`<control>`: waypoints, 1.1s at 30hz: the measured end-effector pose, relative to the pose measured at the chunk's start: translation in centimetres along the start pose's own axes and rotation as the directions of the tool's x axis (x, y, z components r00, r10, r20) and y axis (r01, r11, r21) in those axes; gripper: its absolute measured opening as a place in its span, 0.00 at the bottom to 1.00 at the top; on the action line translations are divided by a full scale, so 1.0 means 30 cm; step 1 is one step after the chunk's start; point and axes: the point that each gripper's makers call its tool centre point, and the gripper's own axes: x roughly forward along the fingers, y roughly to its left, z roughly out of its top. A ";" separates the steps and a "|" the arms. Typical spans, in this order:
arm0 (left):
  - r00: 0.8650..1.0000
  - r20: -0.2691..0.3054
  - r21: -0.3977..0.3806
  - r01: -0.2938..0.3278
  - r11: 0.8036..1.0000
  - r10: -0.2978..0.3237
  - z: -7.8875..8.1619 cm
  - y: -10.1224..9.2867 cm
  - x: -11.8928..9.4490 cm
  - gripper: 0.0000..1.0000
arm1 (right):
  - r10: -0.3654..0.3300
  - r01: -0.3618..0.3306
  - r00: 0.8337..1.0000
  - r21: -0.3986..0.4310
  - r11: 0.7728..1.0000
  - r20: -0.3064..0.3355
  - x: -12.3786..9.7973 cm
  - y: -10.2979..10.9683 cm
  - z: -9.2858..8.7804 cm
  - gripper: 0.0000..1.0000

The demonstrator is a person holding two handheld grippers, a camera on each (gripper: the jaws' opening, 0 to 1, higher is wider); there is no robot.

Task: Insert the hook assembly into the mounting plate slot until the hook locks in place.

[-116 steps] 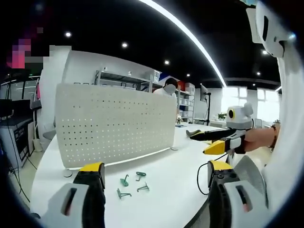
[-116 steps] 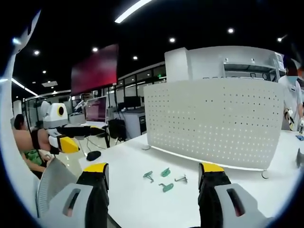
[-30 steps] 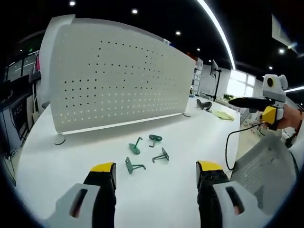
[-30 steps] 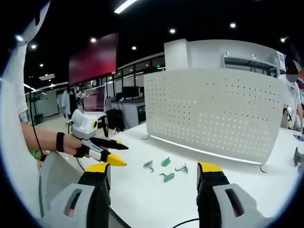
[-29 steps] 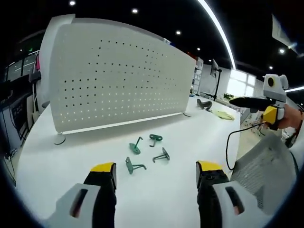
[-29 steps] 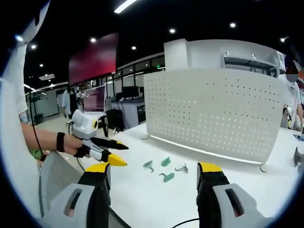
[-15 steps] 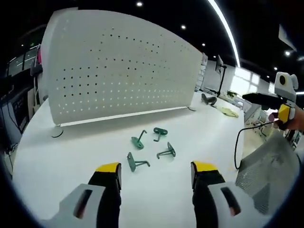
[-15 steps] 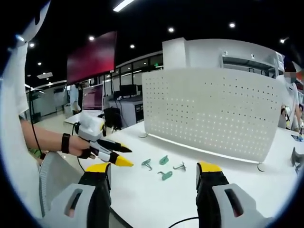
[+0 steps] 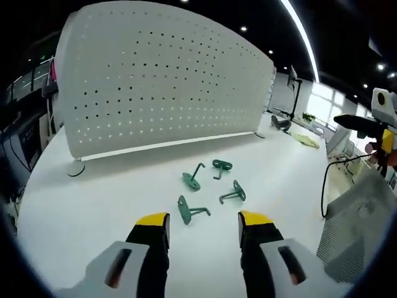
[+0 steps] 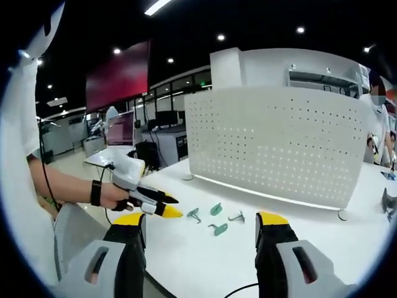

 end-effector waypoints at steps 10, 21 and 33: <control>1.000 -0.029 -0.048 -0.008 0.999 0.006 -0.037 0.027 0.039 0.39 | -0.022 0.022 1.000 0.007 1.000 -0.008 -0.015 -0.018 -0.007 0.72; 0.999 -0.045 -0.068 -0.017 0.998 0.014 -0.065 0.037 0.074 0.30 | -0.036 0.036 0.999 0.009 0.999 -0.016 -0.021 -0.015 -0.021 0.72; 0.997 -0.064 -0.072 -0.043 0.996 0.038 -0.093 0.064 0.102 0.20 | -0.050 0.051 0.998 0.014 0.999 -0.033 -0.027 -0.022 -0.043 0.72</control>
